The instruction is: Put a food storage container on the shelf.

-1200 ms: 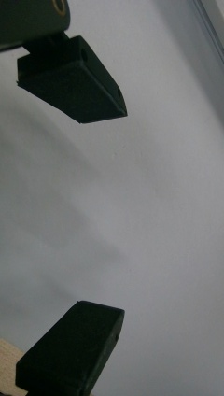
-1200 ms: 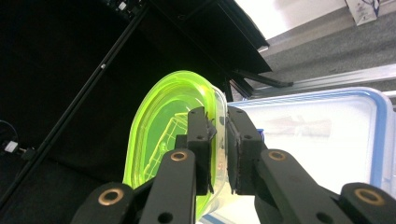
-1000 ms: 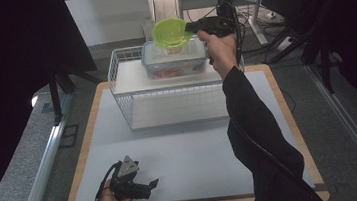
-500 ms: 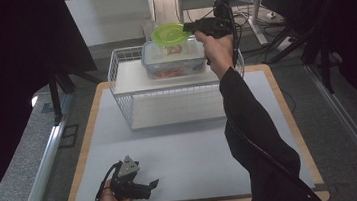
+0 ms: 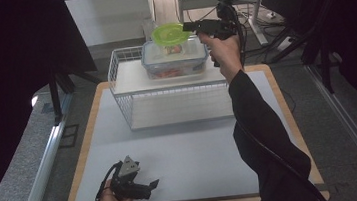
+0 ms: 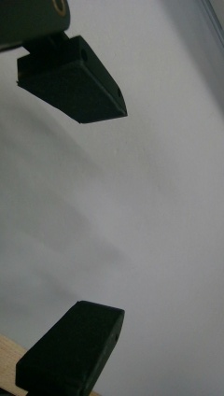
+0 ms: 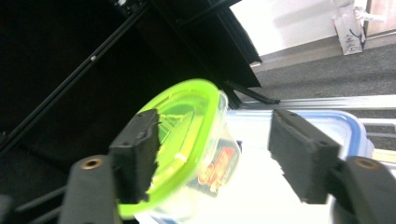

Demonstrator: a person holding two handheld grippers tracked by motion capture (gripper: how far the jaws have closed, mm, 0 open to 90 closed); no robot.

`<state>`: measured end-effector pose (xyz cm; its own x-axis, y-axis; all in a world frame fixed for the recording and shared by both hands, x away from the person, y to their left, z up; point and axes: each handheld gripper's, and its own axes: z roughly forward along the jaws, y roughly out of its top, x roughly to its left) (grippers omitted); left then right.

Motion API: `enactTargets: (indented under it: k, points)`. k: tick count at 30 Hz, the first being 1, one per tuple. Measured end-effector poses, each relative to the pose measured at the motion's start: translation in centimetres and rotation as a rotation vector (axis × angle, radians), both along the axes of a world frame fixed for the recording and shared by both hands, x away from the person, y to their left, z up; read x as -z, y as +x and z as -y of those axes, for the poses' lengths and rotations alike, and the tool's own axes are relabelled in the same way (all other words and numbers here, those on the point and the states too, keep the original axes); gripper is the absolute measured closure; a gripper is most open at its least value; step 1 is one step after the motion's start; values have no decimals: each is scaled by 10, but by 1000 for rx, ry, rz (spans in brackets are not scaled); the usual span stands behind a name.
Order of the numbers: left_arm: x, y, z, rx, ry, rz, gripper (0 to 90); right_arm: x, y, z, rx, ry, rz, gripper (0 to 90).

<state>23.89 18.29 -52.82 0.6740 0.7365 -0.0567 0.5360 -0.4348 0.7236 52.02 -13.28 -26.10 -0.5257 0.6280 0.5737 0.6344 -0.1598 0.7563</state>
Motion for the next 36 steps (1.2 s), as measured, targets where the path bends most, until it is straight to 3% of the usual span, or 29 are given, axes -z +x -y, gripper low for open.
enactTargets:
  k: [5, 12, 21, 31, 36]
  points:
    - [0, 0, 1, -5, -4, -1, 55, 4, -9, 6, -37, -32, 32, 220]
    - [0, 0, 0, -6, -4, 2, 54, 14, -26, 12, -87, -118, 105, 175]
    - [-1, 0, -1, -7, -27, -3, 52, 30, -59, 19, -149, -215, 194, 136]
    - [-1, 1, -1, -8, -37, -6, 50, 47, -92, 25, -191, -265, 234, 115]
    - [-1, 0, -1, -7, -37, -5, 48, 64, -109, 32, -207, -295, 249, 105]
